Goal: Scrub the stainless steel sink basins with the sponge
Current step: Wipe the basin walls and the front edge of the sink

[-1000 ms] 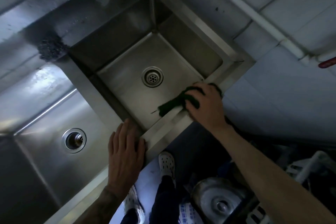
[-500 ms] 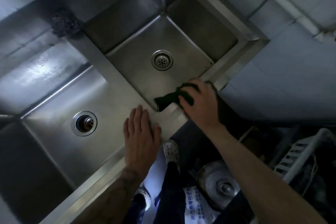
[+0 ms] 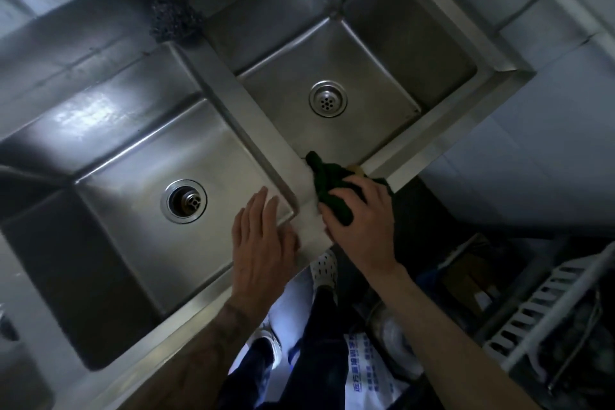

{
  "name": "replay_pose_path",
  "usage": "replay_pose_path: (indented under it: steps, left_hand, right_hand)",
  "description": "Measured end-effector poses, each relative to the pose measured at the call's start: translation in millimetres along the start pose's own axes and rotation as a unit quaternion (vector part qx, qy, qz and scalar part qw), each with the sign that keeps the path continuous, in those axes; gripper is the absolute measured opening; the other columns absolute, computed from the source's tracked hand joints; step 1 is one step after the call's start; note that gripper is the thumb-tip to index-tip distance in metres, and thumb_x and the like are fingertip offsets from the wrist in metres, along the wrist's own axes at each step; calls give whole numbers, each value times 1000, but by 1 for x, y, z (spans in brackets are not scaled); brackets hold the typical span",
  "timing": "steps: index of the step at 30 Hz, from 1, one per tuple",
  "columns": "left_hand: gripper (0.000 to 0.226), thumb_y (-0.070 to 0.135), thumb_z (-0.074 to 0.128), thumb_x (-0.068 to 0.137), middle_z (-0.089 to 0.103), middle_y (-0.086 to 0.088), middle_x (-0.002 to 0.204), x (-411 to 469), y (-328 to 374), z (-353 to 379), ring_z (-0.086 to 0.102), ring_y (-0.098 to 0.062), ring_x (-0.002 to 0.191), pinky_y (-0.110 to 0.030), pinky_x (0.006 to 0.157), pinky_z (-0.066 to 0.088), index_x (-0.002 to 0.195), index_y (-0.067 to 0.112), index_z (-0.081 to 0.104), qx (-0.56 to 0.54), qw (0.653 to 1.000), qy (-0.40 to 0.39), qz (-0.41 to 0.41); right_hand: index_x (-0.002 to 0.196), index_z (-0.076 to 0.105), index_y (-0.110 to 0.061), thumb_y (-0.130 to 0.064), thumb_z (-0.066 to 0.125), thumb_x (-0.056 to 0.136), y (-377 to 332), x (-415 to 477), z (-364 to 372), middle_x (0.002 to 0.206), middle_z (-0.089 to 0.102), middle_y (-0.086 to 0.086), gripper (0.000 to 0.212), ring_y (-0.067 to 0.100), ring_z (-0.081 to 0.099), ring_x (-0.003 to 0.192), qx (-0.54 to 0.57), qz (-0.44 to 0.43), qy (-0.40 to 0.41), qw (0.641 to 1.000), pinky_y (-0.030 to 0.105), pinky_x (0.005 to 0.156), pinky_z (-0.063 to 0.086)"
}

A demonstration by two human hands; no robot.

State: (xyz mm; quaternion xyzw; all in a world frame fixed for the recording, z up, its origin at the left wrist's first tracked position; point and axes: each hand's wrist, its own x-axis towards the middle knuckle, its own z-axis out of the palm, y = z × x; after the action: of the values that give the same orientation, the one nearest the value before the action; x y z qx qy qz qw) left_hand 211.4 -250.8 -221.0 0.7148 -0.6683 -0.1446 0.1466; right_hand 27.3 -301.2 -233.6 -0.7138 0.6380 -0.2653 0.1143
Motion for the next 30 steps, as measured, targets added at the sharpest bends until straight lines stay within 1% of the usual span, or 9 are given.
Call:
replay_pose_path:
  steps: [3,5,7,10,16,22,24,27,30]
  left_hand:
    - [47,25,49,102,49,-24,157,-29,-42,-18,52,-44,140,-60,114,45,138,-4,60,33,999,-15,-11]
    - [52,29,41,103,48,-24,157,-44,-60,-24,52,-44,140,-60,115,43,138,-4,59,38,998,-34,-26]
    - [52,30,40,103,50,-24,156,-50,-66,-25,53,-43,140,-60,115,43,137,-4,60,33,998,-42,-38]
    - [46,26,48,100,54,-21,154,-49,-67,-19,55,-39,139,-58,114,45,135,-1,62,40,998,-34,-30]
    - [48,29,39,103,49,-17,158,-50,-77,-14,49,-33,144,-55,118,39,141,4,57,57,997,-51,-14]
    - [51,34,39,105,49,-16,159,-49,-76,-13,48,-31,146,-55,121,39,145,6,55,58,996,-68,-27]
    - [51,33,41,104,51,-16,158,-49,-75,-12,50,-32,145,-55,121,39,144,6,57,56,996,-64,-34]
    - [49,31,46,102,52,-15,157,-48,-75,-13,51,-32,144,-55,121,39,142,7,59,50,996,-61,-33]
    - [50,30,50,99,54,-15,156,-48,-75,-12,53,-32,143,-55,120,41,141,6,61,49,997,-55,-32]
  right_hand:
    - [99,74,-17,-37,79,86,-21,-10,12,133,62,7,24,29,59,115,7,1,-29,1000,43,100,46]
    - [102,74,-16,-34,80,85,-35,-4,22,131,65,6,26,30,61,110,-2,8,-40,999,44,95,48]
    - [116,69,-19,-39,76,85,-51,19,31,126,65,4,37,28,60,109,3,20,-46,999,39,91,46]
    - [134,57,-26,-53,68,87,-64,57,44,122,60,1,55,21,51,110,-7,65,-68,995,38,95,43]
    - [114,68,-12,-41,78,87,-61,30,44,117,57,7,41,21,57,104,-25,0,-57,998,42,92,53]
    - [121,61,-20,-46,68,89,-101,114,92,129,56,5,42,25,57,109,-11,-4,-62,998,37,93,48]
    - [125,62,-21,-46,65,88,-115,139,105,126,60,5,44,29,59,107,3,0,-65,998,39,91,46]
    - [113,68,-16,-42,68,89,-119,140,112,115,64,9,36,31,60,98,-32,-9,-16,999,37,84,47]
    - [114,67,-13,-48,61,92,-128,157,120,117,62,13,42,35,58,101,-29,-15,-25,999,42,85,49]
